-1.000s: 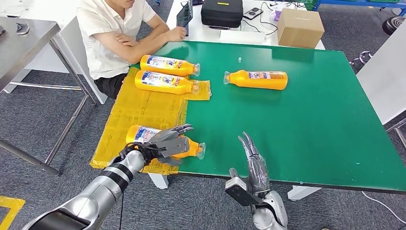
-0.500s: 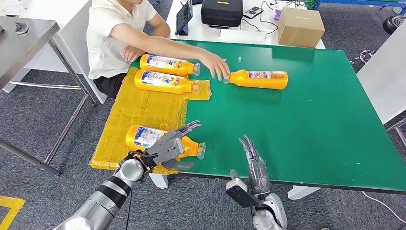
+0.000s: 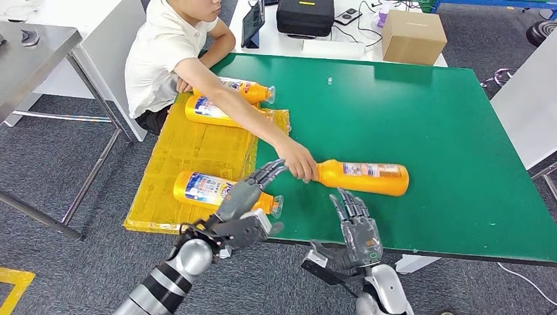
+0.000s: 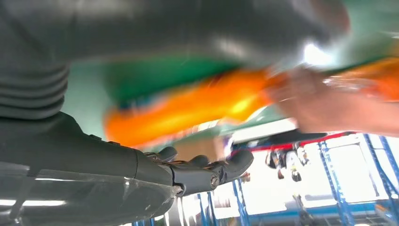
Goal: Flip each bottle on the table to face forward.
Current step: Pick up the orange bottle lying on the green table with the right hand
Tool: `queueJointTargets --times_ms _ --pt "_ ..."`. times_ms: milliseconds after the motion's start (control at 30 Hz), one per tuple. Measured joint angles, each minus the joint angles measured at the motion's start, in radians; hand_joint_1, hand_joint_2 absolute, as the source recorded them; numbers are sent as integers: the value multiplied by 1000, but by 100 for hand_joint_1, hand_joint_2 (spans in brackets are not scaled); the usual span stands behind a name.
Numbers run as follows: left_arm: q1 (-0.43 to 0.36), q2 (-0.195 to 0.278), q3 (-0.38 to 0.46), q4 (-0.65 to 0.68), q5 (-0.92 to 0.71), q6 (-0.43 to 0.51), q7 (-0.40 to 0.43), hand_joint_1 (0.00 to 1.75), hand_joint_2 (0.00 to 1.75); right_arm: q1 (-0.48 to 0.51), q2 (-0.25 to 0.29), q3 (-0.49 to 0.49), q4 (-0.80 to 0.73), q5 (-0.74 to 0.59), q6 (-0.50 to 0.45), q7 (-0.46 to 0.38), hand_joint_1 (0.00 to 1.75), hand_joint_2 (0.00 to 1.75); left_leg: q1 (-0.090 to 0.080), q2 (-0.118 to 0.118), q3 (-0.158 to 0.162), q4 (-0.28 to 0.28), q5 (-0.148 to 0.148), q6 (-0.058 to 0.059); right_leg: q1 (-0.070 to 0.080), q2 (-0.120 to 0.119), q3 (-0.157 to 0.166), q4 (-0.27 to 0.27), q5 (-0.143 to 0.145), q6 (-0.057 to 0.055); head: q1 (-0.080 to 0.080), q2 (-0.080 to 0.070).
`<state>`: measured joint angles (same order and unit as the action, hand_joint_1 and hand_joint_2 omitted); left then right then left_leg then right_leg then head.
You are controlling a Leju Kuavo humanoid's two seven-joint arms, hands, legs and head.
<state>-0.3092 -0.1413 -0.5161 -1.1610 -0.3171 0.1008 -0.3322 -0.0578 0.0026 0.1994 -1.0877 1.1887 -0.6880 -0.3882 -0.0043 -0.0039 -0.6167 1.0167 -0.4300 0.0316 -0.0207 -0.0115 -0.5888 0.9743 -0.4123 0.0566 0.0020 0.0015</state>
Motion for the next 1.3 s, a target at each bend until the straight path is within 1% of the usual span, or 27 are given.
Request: queueJointTargets --times_ms 67,167,233,267,367,433,533,700,767,867,933,1100,1200,1267,1300 --pt "16 -14 -13 -9 -3 23 1 0 175 0 -7 -18 -2 29 -2 13 0 175 0 0 0 0 0 0 0 0 0 0 0 0 0 0" --pt "17 -15 -15 -9 -3 25 1 0 175 0 -8 -20 -2 29 -2 13 0 175 0 0 0 0 0 0 0 0 0 0 0 0 0 0" --pt "32 -25 -28 -18 7 32 -2 0 175 0 -17 -37 -4 46 -3 27 0 175 -1 0 -1 0 0 1 -1 0 0 0 0 0 0 0" --pt "52 -36 -48 -30 33 45 -12 0 175 -4 -37 -55 -6 86 -3 62 0 175 -1 0 -1 0 -1 1 -1 0 0 0 0 0 0 0" --pt "111 -56 -120 -72 115 93 -37 0 175 -41 -133 -96 4 217 -4 178 0 175 -2 0 0 0 -1 2 -1 0 -1 0 0 0 0 0" --pt "119 -56 -141 -89 132 96 -31 0 175 -66 -170 -97 22 240 -4 197 0 175 -2 1 0 0 -1 3 -1 0 0 0 0 0 0 0" --pt "123 -56 -158 -105 141 91 -26 0 175 -87 -196 -95 43 255 -4 211 0 175 -2 1 0 0 -1 3 -1 0 0 0 0 1 0 0" --pt "126 -56 -169 -117 144 85 -22 0 175 -102 -214 -82 64 276 0 235 0 175 -1 0 0 0 -1 3 -1 0 -1 0 0 1 0 0" --pt "126 -56 -170 -120 146 84 -16 0 175 -112 -222 -69 76 276 23 257 0 175 -1 1 0 0 -1 3 -1 0 -1 0 0 1 0 0" --pt "126 -56 -172 -121 146 83 -6 0 175 -130 -235 -46 101 264 87 301 0 175 -1 0 0 0 -1 3 -1 0 -1 0 0 1 0 0" --pt "127 -55 -172 -121 143 83 -2 0 175 -146 -242 -35 121 238 125 312 0 175 -1 1 0 0 -1 3 -1 0 0 0 0 1 0 0" --pt "127 -55 -171 -121 141 83 1 0 175 -174 -251 -20 163 187 154 303 0 175 -1 1 1 0 -1 3 -1 0 1 0 1 1 0 0" --pt "127 -55 -171 -121 140 81 2 0 175 -184 -251 -16 183 143 177 279 0 175 -1 1 2 0 -1 3 -1 0 1 0 1 1 0 0" --pt "127 -55 -171 -121 140 78 3 0 175 -195 -249 -15 202 88 203 254 3 175 -1 2 4 0 -1 3 -1 1 2 -1 1 1 0 0" --pt "127 -55 -171 -121 140 76 3 0 175 -202 -248 -16 214 60 217 242 8 175 -1 3 5 0 -1 3 -1 2 3 -1 1 1 0 0"
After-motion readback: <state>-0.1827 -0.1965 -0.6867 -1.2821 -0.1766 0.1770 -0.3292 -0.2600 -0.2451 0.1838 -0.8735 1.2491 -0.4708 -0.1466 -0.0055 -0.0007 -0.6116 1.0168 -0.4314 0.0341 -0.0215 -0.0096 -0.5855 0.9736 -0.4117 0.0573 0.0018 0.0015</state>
